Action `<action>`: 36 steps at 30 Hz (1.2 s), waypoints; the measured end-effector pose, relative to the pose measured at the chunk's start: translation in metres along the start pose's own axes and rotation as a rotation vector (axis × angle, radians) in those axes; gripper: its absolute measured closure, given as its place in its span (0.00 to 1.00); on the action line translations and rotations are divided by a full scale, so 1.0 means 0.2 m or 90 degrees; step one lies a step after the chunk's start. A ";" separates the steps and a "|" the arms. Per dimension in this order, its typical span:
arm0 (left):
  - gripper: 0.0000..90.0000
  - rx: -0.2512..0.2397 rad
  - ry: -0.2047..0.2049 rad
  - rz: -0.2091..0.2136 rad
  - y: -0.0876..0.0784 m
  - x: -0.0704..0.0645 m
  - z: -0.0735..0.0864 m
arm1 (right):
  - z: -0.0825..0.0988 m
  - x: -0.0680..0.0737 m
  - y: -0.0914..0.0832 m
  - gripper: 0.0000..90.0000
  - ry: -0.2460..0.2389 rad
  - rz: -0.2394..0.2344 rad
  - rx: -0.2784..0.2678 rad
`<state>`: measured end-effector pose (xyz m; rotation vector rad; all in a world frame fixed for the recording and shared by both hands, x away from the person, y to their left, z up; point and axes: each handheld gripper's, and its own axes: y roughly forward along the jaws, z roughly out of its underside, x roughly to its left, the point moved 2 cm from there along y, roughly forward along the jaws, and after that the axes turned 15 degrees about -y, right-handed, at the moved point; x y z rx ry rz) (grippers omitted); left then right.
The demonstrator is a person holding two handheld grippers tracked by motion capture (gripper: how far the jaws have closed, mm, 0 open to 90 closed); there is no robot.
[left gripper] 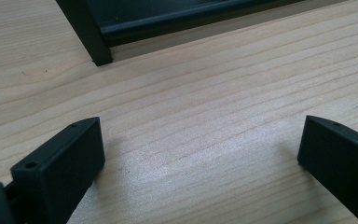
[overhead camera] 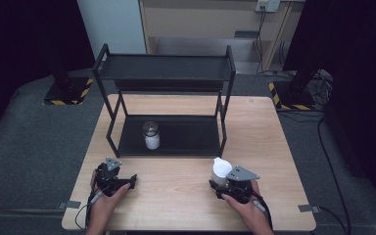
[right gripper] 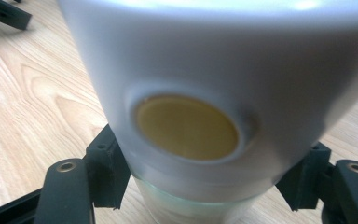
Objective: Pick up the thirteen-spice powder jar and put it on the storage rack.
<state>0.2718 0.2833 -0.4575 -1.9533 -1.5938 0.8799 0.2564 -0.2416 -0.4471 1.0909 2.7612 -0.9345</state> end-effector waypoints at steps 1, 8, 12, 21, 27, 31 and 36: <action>0.00 0.000 0.000 0.000 0.00 0.00 0.00 | -0.01 0.00 0.00 0.35 -0.001 -0.001 -0.003; 0.00 0.000 0.000 0.000 0.00 0.00 0.00 | -0.10 0.03 0.00 0.35 -0.005 -0.012 -0.010; 0.00 0.000 0.000 0.000 0.00 0.00 0.00 | -0.16 0.06 0.03 0.35 -0.007 -0.015 -0.014; 0.00 0.000 0.001 0.001 0.00 0.00 0.00 | -0.26 0.12 0.14 0.35 -0.011 -0.017 -0.014; 0.00 0.000 0.001 0.001 0.00 0.00 0.00 | -0.31 0.14 0.20 0.35 -0.004 -0.011 -0.014; 0.00 0.000 0.001 0.001 0.00 0.00 0.00 | -0.35 0.16 0.24 0.35 0.009 0.005 -0.010; 0.00 0.000 0.001 0.001 0.00 0.00 0.00 | -0.40 0.16 0.29 0.35 0.020 0.025 -0.006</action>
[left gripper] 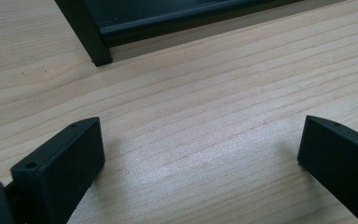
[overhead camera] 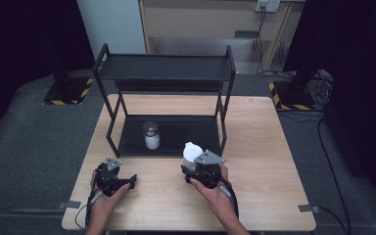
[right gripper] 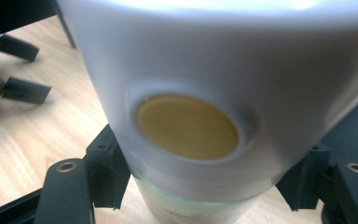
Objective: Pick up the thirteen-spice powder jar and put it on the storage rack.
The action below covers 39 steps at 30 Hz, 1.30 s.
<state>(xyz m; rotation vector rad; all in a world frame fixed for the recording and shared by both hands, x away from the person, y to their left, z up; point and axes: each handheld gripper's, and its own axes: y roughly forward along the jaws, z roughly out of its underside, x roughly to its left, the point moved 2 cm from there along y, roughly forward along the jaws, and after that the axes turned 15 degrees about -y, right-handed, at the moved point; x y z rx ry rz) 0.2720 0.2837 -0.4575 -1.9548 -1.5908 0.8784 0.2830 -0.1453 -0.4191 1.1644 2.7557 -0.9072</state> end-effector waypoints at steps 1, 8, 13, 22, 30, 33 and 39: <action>0.00 0.000 0.000 0.000 0.00 0.00 0.00 | -0.01 0.00 0.01 0.35 -0.002 0.004 0.001; 0.00 0.000 0.000 0.000 0.00 0.00 0.00 | -0.06 0.00 0.08 0.35 0.013 0.024 0.003; 0.00 0.000 0.000 0.000 0.00 0.00 0.00 | -0.08 0.00 0.12 0.35 0.018 0.034 0.005; 0.00 0.000 0.000 0.000 0.00 0.00 0.00 | -0.10 -0.02 0.17 0.35 0.032 0.059 0.005; 0.00 0.000 0.000 0.000 0.00 0.00 0.00 | -0.13 -0.03 0.21 0.35 0.044 0.077 0.010; 0.00 0.000 0.000 0.000 0.00 0.00 0.00 | -0.15 -0.04 0.23 0.35 0.042 0.080 0.013; 0.00 0.000 0.001 0.000 0.00 0.00 0.00 | -0.19 -0.05 0.27 0.35 0.043 0.087 0.016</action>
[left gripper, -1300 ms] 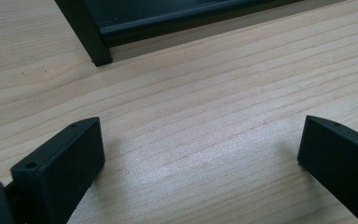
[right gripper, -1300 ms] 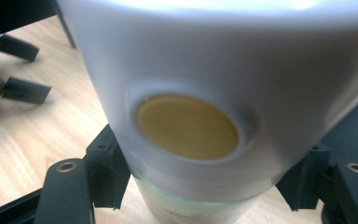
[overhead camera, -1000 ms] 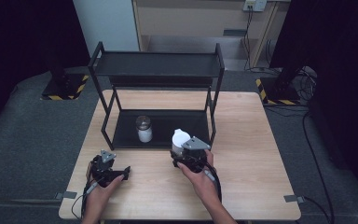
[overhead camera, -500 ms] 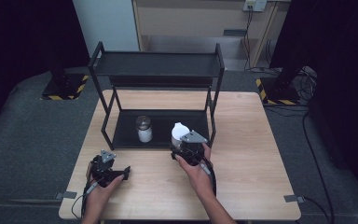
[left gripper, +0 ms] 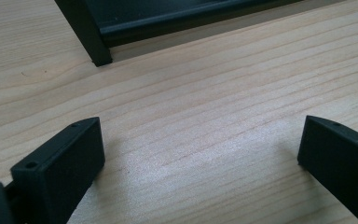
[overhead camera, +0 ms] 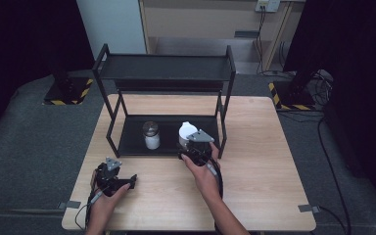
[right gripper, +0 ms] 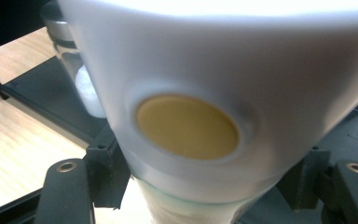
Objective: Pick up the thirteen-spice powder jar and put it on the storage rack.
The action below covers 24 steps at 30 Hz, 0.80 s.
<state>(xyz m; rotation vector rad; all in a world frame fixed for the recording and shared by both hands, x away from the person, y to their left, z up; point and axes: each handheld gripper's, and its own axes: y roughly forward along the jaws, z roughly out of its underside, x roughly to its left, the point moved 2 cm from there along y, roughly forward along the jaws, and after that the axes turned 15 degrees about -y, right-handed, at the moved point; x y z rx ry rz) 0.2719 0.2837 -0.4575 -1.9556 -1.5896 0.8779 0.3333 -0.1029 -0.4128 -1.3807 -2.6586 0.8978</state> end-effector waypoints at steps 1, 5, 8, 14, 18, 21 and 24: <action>0.00 0.000 0.000 0.000 0.00 0.00 0.00 | 0.00 0.00 0.01 0.35 -0.001 0.002 0.001; 0.00 0.001 0.002 0.001 0.00 0.00 0.00 | -0.02 0.00 0.03 0.35 0.000 0.008 0.001; 0.00 0.001 0.003 0.002 0.00 0.00 0.00 | -0.04 -0.01 0.05 0.35 -0.003 0.010 0.003; 0.00 0.001 0.003 0.003 0.00 0.00 0.00 | -0.05 -0.01 0.08 0.35 0.003 0.016 0.004; 0.00 0.001 0.004 0.003 0.00 0.00 0.00 | -0.05 -0.02 0.10 0.35 0.001 0.020 0.006; 0.00 0.002 0.005 0.004 0.00 0.00 0.00 | -0.05 -0.02 0.11 0.35 0.003 0.023 0.007; 0.00 0.002 0.005 0.004 0.00 0.00 0.00 | -0.05 -0.02 0.13 0.35 0.001 0.026 0.012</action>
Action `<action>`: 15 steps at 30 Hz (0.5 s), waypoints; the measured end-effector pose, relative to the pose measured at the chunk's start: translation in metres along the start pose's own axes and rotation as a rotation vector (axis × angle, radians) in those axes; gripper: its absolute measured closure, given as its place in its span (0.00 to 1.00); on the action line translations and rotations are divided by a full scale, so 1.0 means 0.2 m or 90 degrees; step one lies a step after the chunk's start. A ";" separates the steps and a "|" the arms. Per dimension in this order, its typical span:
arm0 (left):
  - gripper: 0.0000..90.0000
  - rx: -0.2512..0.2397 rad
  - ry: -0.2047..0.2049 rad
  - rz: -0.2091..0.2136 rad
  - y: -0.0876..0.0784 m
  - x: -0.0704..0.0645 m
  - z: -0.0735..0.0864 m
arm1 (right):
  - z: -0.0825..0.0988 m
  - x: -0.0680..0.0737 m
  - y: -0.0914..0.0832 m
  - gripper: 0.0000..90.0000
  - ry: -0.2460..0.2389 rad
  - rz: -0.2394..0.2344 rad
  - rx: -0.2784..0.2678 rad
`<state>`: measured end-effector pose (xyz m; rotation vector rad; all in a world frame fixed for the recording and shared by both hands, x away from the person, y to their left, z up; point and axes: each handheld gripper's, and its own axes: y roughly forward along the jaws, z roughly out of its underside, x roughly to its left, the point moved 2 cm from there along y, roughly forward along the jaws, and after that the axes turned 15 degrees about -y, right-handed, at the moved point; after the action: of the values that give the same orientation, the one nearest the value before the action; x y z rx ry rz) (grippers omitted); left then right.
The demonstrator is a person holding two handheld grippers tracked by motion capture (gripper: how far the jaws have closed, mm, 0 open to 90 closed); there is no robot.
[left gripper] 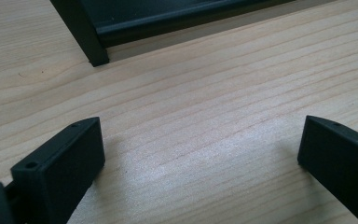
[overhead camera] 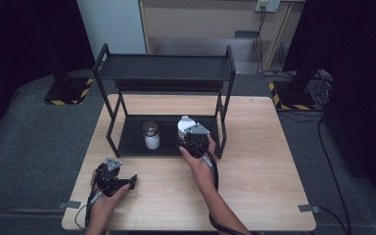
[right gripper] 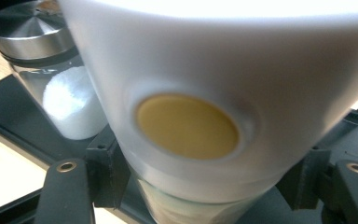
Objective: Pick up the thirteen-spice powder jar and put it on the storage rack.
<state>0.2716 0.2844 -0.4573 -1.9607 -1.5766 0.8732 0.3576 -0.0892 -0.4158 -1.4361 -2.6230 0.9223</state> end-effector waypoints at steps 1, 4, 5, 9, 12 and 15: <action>0.00 0.000 0.000 0.000 0.00 0.00 0.00 | 0.00 0.00 0.00 0.35 -0.001 0.000 0.000; 0.00 0.000 0.001 0.000 0.00 0.00 0.00 | 0.00 0.00 0.01 0.35 0.002 0.002 0.000; 0.00 0.000 0.001 0.000 0.00 0.00 0.00 | 0.00 0.00 0.02 0.35 0.000 0.003 -0.001; 0.00 0.000 0.001 0.001 0.00 0.00 0.00 | 0.00 0.00 0.04 0.35 0.000 0.004 0.002; 0.00 0.000 0.001 0.000 0.00 0.00 0.00 | 0.00 0.00 0.05 0.35 0.001 0.005 0.005; 0.00 0.000 0.001 0.001 0.00 0.00 0.00 | 0.01 0.01 0.07 0.35 0.000 0.006 0.007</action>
<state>0.2710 0.2845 -0.4572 -1.9619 -1.5739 0.8720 0.3667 -0.0840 -0.4243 -1.4471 -2.6093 0.9353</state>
